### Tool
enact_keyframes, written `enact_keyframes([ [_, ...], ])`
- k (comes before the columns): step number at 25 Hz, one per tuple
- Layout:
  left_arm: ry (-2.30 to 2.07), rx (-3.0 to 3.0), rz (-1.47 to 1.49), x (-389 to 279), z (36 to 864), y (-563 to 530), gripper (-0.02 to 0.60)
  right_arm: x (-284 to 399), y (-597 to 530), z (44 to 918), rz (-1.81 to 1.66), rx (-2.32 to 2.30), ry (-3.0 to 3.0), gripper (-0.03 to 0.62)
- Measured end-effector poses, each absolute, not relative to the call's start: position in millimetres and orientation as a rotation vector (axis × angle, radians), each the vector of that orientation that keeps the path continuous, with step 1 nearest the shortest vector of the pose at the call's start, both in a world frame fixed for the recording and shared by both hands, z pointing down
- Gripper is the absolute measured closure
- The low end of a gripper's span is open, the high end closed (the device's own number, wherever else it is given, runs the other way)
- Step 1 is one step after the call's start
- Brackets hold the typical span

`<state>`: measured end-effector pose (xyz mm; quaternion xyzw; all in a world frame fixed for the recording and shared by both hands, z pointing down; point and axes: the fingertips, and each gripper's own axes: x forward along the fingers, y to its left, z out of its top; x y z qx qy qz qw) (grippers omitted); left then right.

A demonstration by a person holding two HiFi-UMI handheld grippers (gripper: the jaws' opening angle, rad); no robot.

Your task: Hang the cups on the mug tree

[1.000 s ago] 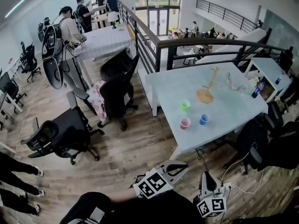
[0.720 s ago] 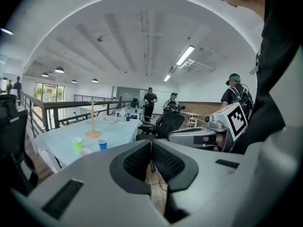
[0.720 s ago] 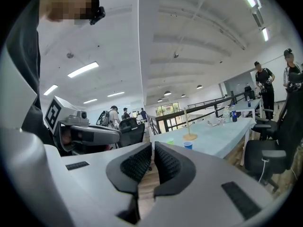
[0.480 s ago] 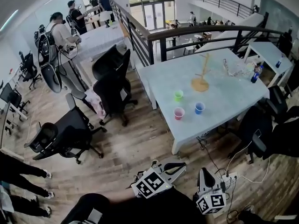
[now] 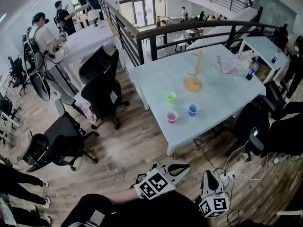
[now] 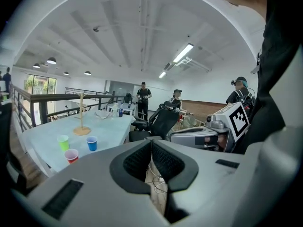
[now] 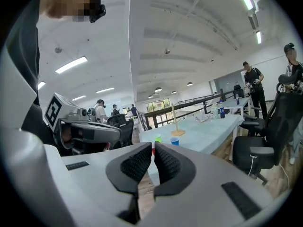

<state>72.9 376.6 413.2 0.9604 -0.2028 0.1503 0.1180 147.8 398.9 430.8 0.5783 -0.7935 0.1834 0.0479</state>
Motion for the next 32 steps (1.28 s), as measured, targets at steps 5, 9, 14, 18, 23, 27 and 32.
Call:
enact_keyframes([
  [5,-0.598,2.813,0.404,65.0,405.4,334.8,0.558,141.6,360.6,429.3,0.556,1.760,-2.397,0.553],
  [9,-0.610,2.796,0.362,51.3,401.5,298.6,0.560,127.9,327.0,424.1,0.510,1.731,-2.390,0.553],
  [14,-0.600,2.786,0.325,26.7,402.7,251.4,0.558,105.7,283.2,423.9,0.494,1.738,-2.355,0.553],
  [18,-0.543,2.761,0.293,16.9,405.2,222.9,0.558,98.9,260.1,421.3,0.500,1.773,-2.285,0.553],
  [23,-0.461,2.745,0.254,3.6,415.5,196.5,0.558,84.4,238.0,428.0,0.513,1.795,-2.194,0.553],
  [27,-0.432,2.721,0.240,-9.2,425.2,175.6,0.559,66.2,218.9,429.3,0.526,1.783,-2.150,0.553],
  [32,-0.424,2.684,0.222,-19.7,433.3,156.2,0.558,52.2,201.0,434.5,0.541,1.747,-2.130,0.553],
])
